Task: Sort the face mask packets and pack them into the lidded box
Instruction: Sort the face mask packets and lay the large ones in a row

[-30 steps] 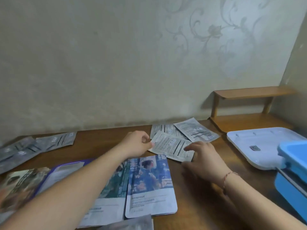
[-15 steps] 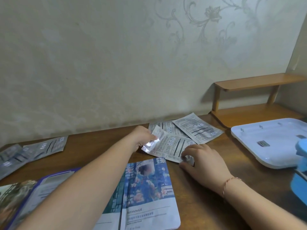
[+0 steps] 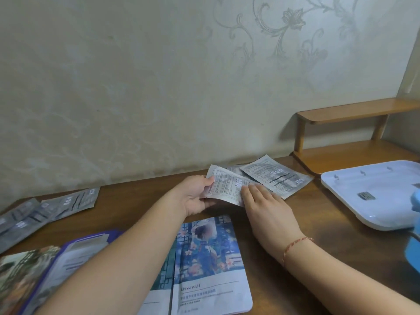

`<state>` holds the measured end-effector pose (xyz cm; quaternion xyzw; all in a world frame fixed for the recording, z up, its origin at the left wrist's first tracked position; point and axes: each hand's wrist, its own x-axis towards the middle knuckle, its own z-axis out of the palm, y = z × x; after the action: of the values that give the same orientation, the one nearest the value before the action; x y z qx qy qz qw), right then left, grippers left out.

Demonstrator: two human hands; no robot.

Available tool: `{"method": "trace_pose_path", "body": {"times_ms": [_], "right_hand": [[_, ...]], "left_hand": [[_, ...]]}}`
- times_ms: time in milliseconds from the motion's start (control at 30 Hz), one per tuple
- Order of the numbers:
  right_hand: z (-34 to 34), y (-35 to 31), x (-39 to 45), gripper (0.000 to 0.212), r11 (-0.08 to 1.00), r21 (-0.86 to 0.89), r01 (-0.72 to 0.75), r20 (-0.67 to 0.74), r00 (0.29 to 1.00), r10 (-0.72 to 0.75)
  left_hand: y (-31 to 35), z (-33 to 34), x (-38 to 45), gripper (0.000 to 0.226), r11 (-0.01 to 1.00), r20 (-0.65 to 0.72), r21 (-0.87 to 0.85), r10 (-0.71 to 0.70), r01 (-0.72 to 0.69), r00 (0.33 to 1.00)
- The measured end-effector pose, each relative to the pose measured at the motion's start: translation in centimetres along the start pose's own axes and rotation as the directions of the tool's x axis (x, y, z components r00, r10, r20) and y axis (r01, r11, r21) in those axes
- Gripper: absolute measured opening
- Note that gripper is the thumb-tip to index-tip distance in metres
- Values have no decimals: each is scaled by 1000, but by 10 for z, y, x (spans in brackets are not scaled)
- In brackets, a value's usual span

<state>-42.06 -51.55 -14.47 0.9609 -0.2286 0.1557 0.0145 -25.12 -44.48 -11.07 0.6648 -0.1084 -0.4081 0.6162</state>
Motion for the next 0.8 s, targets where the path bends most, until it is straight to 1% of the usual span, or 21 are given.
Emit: {"method": "trace_pose_path", "body": {"times_ms": [67,100,167,200,233,267,300,333,367,400,433,467,500,533,600,633,733,800], "right_hand": [[-1,-3,0,57,1000,-14,15,7,1000,-15],[-4,-5,-1,58,1000,1,20,-13,1000,-20],[-13,-6,-3,61,997,71,-11,-143,990,21],[-20,-6,-4,58,990,137,-12,-219,975,42],[-34,-6,-7,50,970,244,-21,-251,964,84],[-46,-7,-8,39,920,391,-31,-253,957,140],[-57,-8,-10,30,817,574,-47,-221,953,209],[-64,-7,-14,26,654,753,-69,-152,949,275],[-72,-7,-18,22,403,909,-107,-15,957,289],[-79,-9,-23,18,98,979,-179,152,960,233],[-83,-10,-29,18,-175,946,-272,297,945,136],[-85,-11,-34,21,-338,873,-351,388,920,49],[-86,-13,-40,23,-398,822,-407,443,896,0],[-87,-16,-45,24,-410,795,-448,481,876,-25],[-87,-20,-55,24,-392,790,-472,496,867,-44],[-89,-22,-60,24,-350,812,-467,486,873,-36],[-97,-27,-72,27,-157,881,-447,456,890,26],[-102,-38,-83,22,-98,890,-444,448,894,19]], "left_hand": [[0,-1,-13,21,998,-9,-68,4,-4,1000],[0,-2,-19,29,992,-2,-127,14,-14,1000],[-3,-4,-31,58,952,5,-296,78,-73,997],[-5,-6,-36,69,925,-25,-358,125,-125,992],[-7,-7,-43,72,912,-65,-363,181,-192,981],[-9,-8,-52,71,918,-85,-303,242,-257,966],[-11,-9,-61,66,933,-69,-189,298,-306,952],[-13,-10,-70,61,937,-17,-87,337,-337,941],[-15,-11,-77,56,934,54,-26,356,-356,933],[-17,-14,-82,51,937,128,-31,348,-347,929],[-18,-18,-87,48,942,194,-60,334,-329,922],[-18,-21,-92,47,944,243,-90,329,-317,912],[-19,-25,-97,47,946,262,-92,325,-312,908],[-21,-27,-101,45,945,244,-72,328,-320,913],[-24,-28,-117,35,938,178,-22,345,-347,921],[-25,-28,-128,29,935,151,-5,352,-356,924],[-33,-39,-165,24,940,103,59,328,-335,939],[-43,-53,-193,24,952,136,76,285,-297,949]]}}
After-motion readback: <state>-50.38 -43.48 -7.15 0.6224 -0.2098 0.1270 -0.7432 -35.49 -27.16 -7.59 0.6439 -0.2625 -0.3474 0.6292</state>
